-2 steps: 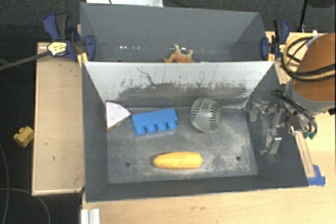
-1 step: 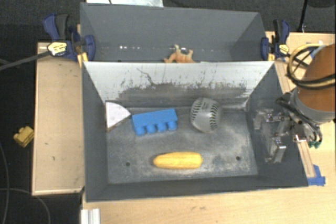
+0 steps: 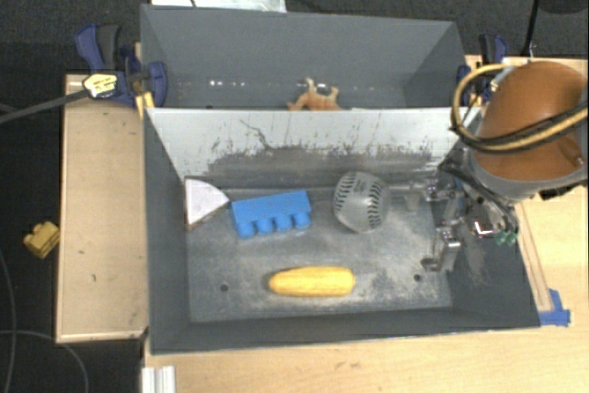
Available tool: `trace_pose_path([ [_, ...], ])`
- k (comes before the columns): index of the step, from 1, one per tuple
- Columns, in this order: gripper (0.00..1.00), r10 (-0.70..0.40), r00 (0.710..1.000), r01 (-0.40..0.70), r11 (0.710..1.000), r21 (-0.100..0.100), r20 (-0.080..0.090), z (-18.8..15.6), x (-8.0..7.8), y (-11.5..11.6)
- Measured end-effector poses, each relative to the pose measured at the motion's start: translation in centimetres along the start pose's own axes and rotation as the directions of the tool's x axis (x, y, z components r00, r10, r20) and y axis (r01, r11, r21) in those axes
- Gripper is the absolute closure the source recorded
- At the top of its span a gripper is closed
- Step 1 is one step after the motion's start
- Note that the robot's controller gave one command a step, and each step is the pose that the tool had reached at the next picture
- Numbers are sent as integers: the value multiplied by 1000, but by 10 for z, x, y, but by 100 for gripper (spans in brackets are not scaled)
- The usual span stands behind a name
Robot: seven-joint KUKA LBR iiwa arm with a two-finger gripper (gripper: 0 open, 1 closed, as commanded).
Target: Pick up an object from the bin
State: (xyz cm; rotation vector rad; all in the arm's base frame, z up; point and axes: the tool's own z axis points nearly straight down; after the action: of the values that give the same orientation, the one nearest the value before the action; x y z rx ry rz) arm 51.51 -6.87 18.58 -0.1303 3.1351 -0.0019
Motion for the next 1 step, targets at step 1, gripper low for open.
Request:
trace_pose_path([
  [1, 0, -53, 999, 53, 999, -5, 0, 10, -8, 30],
])
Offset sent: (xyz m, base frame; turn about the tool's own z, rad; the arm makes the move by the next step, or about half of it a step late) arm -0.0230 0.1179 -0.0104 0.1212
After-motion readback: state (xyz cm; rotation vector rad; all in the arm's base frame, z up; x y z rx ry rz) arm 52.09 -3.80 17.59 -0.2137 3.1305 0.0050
